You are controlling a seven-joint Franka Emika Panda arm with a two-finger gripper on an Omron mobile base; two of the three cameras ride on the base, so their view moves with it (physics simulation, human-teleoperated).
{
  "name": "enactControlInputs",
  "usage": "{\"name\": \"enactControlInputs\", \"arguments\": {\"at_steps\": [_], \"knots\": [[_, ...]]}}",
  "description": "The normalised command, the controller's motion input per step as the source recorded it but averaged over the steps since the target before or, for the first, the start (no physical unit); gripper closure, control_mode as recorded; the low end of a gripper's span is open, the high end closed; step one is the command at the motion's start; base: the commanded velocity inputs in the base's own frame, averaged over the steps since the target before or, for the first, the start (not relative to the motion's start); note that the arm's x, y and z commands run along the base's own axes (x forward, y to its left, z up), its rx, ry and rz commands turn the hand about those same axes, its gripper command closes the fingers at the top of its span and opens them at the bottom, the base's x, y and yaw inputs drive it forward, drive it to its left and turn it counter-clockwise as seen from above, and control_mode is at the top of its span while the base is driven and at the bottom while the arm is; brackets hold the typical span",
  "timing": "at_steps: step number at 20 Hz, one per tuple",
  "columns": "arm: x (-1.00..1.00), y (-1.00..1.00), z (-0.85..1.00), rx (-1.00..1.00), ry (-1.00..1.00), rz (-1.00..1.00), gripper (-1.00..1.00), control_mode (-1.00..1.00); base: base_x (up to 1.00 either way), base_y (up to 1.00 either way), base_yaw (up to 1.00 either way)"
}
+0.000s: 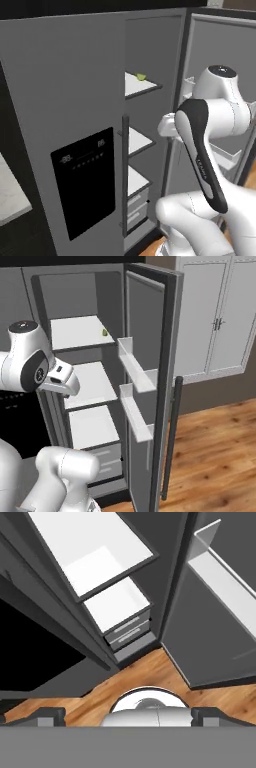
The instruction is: Grab the garlic and lemon wedge from the fridge, place them in the blender, close the lid, and turn on the blender to create a marinade.
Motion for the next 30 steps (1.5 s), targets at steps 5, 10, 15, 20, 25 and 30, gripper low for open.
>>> {"name": "enactControlInputs", "arguments": {"at_steps": [5, 10, 15, 20, 25, 30], "knots": [[0.0, 0.0, 0.0, 0.0, 0.0, 0.0, -1.0, 1.0, 0.41, -0.17, 0.14], [0.0, 0.0, 0.0, 0.0, 0.0, 0.0, -1.0, 1.0, 0.39, -0.57, 0.21], [0.0, 0.0, 0.0, 0.0, 0.0, 0.0, -1.0, 1.0, 0.76, -0.12, 0.1], [0.0, 0.0, 0.0, 0.0, 0.0, 0.0, -1.0, 1.0, 0.62, 0.0, 0.0], [0.0, 0.0, 0.0, 0.0, 0.0, 0.0, -1.0, 1.0, 0.66, 0.0, 0.0], [0.0, 0.0, 0.0, 0.0, 0.0, 0.0, -1.0, 1.0, 0.69, 0.0, 0.0]]}}
